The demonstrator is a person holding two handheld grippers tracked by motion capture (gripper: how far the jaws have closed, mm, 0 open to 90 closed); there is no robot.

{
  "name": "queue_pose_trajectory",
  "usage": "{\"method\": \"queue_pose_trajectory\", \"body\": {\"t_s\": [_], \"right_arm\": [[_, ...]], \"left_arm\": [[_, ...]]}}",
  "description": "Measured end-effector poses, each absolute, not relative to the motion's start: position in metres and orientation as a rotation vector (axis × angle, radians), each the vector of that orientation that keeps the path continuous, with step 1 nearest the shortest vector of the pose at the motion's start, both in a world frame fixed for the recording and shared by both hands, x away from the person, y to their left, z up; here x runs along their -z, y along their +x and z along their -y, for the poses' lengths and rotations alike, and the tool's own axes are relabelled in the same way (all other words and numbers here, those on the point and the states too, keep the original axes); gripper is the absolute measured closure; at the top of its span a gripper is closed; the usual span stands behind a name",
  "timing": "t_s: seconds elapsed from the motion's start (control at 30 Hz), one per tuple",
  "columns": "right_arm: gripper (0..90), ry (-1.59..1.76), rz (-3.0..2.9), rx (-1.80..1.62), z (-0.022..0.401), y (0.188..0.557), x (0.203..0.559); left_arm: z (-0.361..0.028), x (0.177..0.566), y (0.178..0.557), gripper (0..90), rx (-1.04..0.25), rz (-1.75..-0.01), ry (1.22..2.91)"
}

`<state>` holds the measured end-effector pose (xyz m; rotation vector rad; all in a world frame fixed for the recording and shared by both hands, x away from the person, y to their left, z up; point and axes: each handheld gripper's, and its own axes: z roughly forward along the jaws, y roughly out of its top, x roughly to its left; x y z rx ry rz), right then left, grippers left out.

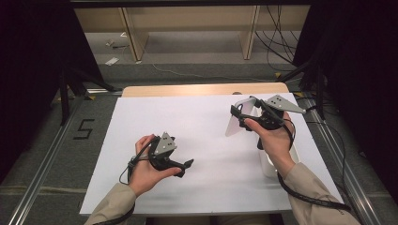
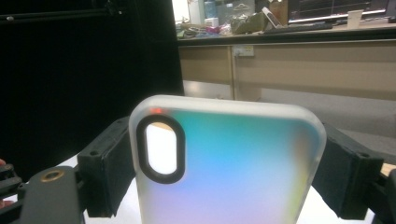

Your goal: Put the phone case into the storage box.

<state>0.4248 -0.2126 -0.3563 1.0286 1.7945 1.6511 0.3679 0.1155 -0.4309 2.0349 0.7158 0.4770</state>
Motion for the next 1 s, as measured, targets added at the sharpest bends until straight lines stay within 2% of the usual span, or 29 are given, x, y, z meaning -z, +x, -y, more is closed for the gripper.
{"method": "queue_pose_trajectory", "body": {"t_s": [1.0], "right_arm": [[17.9, 1.101, -1.703, -1.604, 0.242, 0.435, 0.348]], "left_arm": [[-0.126, 0.432, 0.364, 0.0, -0.484, -0.732, 2.026]]}}
